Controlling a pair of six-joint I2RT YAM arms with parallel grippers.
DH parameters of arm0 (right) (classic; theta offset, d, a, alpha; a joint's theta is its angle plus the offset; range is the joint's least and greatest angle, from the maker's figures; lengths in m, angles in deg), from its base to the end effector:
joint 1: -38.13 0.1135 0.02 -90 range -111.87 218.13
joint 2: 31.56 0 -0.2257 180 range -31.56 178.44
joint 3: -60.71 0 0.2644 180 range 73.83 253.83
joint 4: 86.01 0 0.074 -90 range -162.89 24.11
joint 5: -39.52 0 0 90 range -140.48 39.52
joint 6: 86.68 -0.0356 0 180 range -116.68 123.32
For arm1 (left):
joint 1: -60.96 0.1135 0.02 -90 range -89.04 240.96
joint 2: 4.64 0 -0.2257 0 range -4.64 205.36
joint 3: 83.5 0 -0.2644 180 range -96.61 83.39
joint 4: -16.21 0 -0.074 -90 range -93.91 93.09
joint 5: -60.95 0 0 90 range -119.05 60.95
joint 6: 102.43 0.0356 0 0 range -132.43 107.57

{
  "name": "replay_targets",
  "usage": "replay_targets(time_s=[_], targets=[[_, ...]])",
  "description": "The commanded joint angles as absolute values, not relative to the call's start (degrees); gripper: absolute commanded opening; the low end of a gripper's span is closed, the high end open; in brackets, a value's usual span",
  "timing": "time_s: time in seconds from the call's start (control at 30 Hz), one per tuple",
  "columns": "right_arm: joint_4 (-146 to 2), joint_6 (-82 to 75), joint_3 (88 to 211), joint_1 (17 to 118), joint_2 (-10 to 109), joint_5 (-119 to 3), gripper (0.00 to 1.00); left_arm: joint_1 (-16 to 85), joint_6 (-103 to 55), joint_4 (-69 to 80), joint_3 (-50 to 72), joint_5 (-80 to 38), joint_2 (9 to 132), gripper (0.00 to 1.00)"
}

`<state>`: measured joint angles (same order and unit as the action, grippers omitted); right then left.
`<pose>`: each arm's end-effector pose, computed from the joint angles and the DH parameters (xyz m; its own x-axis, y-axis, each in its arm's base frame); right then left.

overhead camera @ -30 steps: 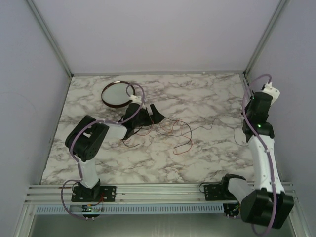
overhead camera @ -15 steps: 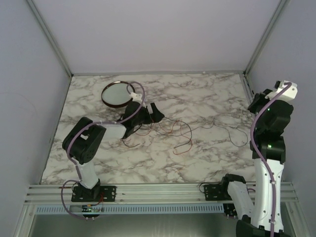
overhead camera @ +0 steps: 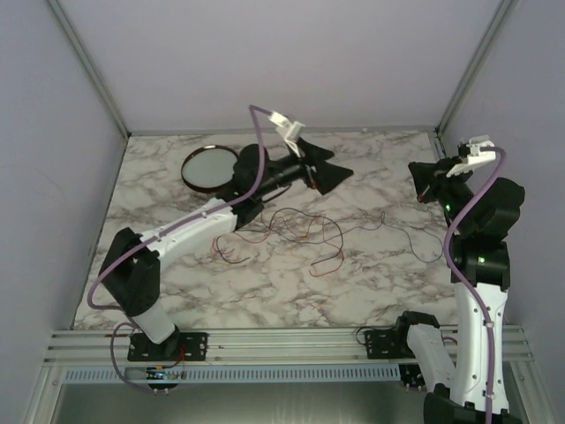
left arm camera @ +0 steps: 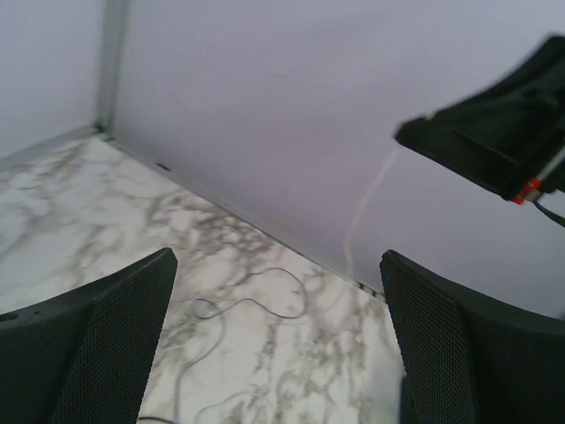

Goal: Zip-tie the wires
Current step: Pick up the cable at the center of the board.

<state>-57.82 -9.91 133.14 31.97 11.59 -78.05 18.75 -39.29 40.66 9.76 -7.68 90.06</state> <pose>0.1922 -0.0042 0.3992 -0.0651 0.2111 -0.9753 -0.3596 0.9067 0.2202 0.2898 -0.2804 0.3322 -0.2120 -0.3757 -0.9022 0.8840 0.3198 -0.3410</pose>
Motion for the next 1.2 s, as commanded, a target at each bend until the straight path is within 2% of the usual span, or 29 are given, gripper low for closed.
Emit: replay_targets(time_s=[0.0, 0.23, 0.3, 0.4, 0.5, 0.63, 0.77, 0.8, 0.87, 0.9, 0.97, 1.07, 1.17], targets=[[-61.36, -10.83, 133.59, 33.00, 11.51, -88.06, 0.00, 14.37, -35.82, 40.21, 5.88, -3.89, 94.47, 1.00], [-61.45, -12.37, 133.03, 34.75, 11.60, -91.82, 0.00, 9.39, -33.91, 40.14, -1.52, -4.55, 101.05, 1.00], [-61.38, -12.66, 132.96, 35.25, 11.51, -92.46, 0.00, 8.44, -33.29, 39.95, -3.67, -4.85, 102.71, 0.96], [-61.23, -12.55, 132.39, 35.78, 11.04, -92.26, 0.00, 7.42, -33.26, 40.47, -6.31, -4.92, 104.77, 0.76], [-61.29, -12.54, 131.92, 36.02, 10.93, -91.88, 0.00, 6.73, -33.58, 41.40, -7.88, -4.90, 105.97, 0.63], [-61.37, -12.59, 131.56, 36.36, 11.23, -89.99, 0.00, 6.24, -33.37, 42.52, -8.41, -5.08, 106.07, 0.31], [-62.17, -13.52, 131.31, 36.64, 11.37, -88.42, 0.00, 6.12, -33.23, 42.98, -7.99, -4.98, 105.55, 0.05], [-62.43, -13.89, 131.16, 36.77, 11.48, -88.30, 0.00, 6.12, -33.23, 42.99, -7.91, -5.17, 105.45, 0.00], [-62.50, -14.01, 131.21, 36.73, 11.75, -87.03, 0.00, 6.12, -33.20, 42.57, -7.49, -6.35, 104.80, 0.00], [-62.43, -13.66, 131.05, 36.72, 11.66, -86.08, 0.03, 6.15, -33.06, 41.62, -7.42, -7.49, 104.20, 0.00], [-62.27, -13.18, 131.06, 36.72, 11.40, -82.51, 0.15, 6.55, -32.49, 38.34, -7.97, -10.75, 102.88, 0.00], [-62.45, -11.42, 130.33, 36.75, 9.80, -78.51, 0.40, 7.87, -32.77, 33.85, -9.83, -15.06, 100.81, 0.00], [-64.40, -8.23, 127.45, 36.72, 6.57, -79.05, 0.51, 9.27, -32.90, 27.93, -15.27, -16.48, 100.42, 0.00]])
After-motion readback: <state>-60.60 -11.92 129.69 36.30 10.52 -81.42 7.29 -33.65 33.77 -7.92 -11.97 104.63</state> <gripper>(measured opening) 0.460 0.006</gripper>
